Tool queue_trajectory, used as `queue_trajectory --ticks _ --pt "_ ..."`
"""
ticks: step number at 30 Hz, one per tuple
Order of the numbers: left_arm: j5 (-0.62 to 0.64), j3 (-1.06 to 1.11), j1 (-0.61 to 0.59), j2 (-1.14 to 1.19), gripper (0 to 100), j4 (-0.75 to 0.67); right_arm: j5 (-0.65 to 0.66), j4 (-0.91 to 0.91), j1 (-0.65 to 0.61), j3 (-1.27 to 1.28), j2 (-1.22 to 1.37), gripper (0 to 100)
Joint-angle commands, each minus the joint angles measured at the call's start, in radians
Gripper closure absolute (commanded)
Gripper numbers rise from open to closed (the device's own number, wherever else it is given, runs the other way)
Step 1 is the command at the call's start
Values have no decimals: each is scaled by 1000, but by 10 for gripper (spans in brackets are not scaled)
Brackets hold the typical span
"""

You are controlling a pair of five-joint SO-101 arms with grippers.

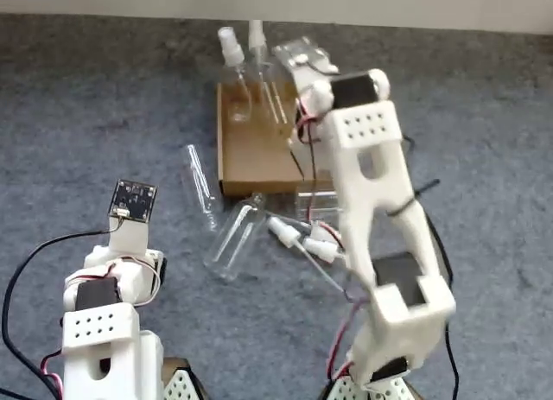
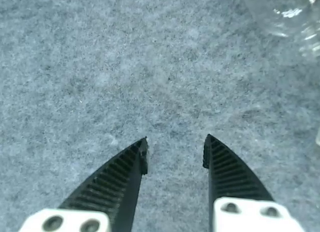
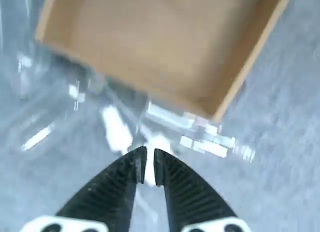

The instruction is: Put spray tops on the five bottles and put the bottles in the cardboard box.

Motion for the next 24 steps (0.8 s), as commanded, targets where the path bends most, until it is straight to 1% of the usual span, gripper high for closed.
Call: queue_trajectory --ticks 1,4,7,10,14,21,23,24 --pt "-3 -5 -15 -15 827 -18 44 -88 5 219 -246 994" --pt "-3 -5 -15 -15 827 -15 44 -183 5 377 -346 994" --pt "-3 -5 -15 -15 827 -14 48 -203 5 478 -377 994" --pt "-3 -5 -15 -15 827 -14 48 -248 5 492 -378 993" --pt "-3 -5 -15 -15 827 -14 44 -381 5 490 -378 990" --pt "-3 -5 -15 -15 827 -14 38 -723 -1 490 -374 988" --pt "-3 -5 -15 -15 827 -14 -9 -796 -1 490 -349 986" --pt "-3 -5 -15 -15 827 -14 -34 -802 -1 489 -321 976"
